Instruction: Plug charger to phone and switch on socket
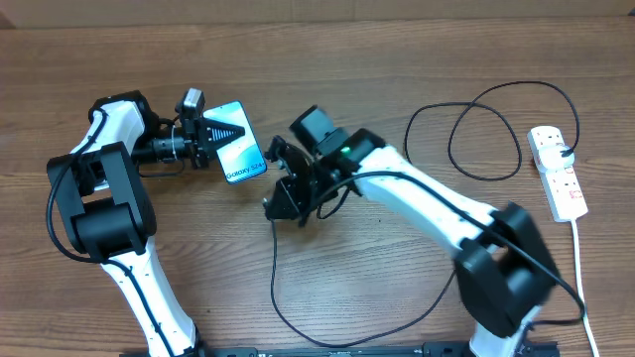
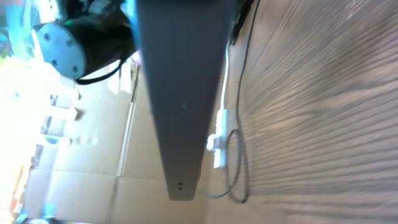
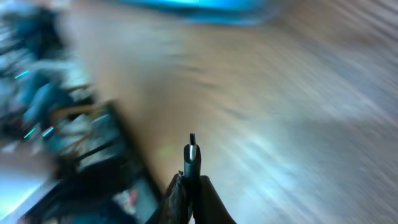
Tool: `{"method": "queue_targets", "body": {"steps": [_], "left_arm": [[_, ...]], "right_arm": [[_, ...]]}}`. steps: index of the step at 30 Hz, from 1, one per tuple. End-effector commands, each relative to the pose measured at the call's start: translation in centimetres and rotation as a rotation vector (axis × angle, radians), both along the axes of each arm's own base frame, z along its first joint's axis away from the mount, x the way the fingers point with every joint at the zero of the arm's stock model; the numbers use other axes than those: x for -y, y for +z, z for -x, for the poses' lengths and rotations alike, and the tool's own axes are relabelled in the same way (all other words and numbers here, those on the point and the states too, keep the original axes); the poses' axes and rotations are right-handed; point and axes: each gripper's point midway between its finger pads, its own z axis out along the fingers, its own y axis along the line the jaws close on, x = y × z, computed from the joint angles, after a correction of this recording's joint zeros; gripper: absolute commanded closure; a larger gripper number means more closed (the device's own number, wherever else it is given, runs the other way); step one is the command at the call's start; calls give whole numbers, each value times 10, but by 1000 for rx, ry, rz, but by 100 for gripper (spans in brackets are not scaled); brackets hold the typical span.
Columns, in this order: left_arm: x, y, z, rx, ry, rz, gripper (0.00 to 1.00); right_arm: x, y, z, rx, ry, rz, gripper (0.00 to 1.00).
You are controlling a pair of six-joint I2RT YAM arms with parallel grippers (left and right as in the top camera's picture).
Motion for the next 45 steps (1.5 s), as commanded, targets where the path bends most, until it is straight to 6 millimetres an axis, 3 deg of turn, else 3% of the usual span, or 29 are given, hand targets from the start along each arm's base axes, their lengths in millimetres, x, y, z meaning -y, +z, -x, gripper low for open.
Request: {"method": "queue_targets", "body": {"steps": [1,9,20,30,45], "left_arm": [[1,28,-8,217,50,48,96],[3,37,-2,141,54,64,96],[12,37,0,-11,37,97,96],[42,37,8,-99,-36,110,96],[45,37,9,-96,-41,110,96]], "right_arm": [[-7,43,23,-15,169,-248,96],[-7,59,23,-51,188,-339,96],[4,66,-14,-123,27,-334,96],[7,62,1,-222,22,-292,96],[5,65,-5,-360,-85,-246,96]]}}
